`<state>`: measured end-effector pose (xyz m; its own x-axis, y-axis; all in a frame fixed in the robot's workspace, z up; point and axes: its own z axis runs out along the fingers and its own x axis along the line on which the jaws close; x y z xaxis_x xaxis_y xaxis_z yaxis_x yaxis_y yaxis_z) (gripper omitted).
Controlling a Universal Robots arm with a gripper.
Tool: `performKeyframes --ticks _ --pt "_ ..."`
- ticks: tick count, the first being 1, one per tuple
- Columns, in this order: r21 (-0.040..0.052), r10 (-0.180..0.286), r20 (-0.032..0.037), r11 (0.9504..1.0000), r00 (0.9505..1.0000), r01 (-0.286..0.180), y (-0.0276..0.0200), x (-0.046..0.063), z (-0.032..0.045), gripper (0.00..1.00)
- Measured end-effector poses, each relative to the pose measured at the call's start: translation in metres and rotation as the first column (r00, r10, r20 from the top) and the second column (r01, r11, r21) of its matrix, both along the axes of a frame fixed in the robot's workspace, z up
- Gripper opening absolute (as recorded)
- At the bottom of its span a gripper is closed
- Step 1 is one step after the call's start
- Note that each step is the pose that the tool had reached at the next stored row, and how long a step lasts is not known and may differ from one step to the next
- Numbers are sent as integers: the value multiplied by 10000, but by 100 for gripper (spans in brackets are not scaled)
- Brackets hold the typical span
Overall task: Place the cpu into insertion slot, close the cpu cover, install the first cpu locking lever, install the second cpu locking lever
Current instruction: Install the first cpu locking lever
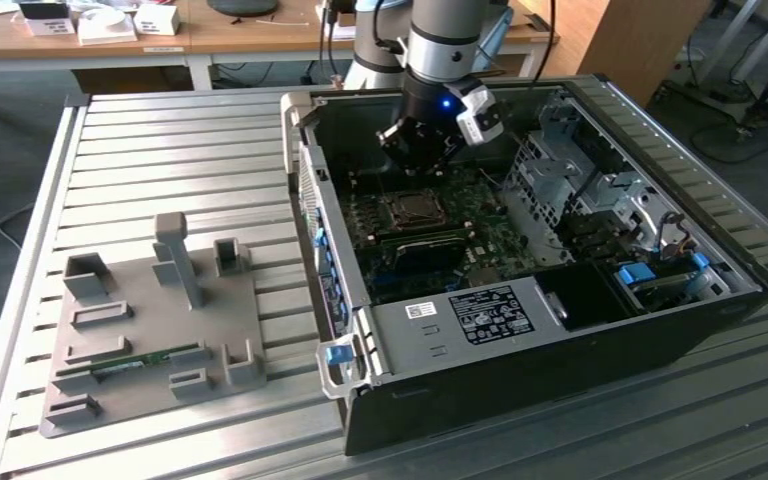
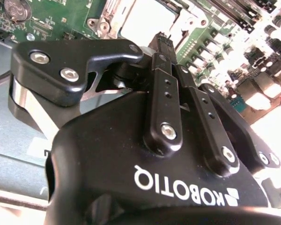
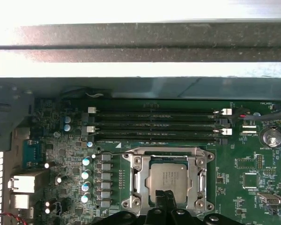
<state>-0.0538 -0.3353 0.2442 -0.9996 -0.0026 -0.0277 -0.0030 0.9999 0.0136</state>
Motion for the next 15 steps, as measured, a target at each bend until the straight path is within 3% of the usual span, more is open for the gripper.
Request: performKeyframes --ticks 15 --pt "0 0 7 10000 10000 0 0 -170 0 11"
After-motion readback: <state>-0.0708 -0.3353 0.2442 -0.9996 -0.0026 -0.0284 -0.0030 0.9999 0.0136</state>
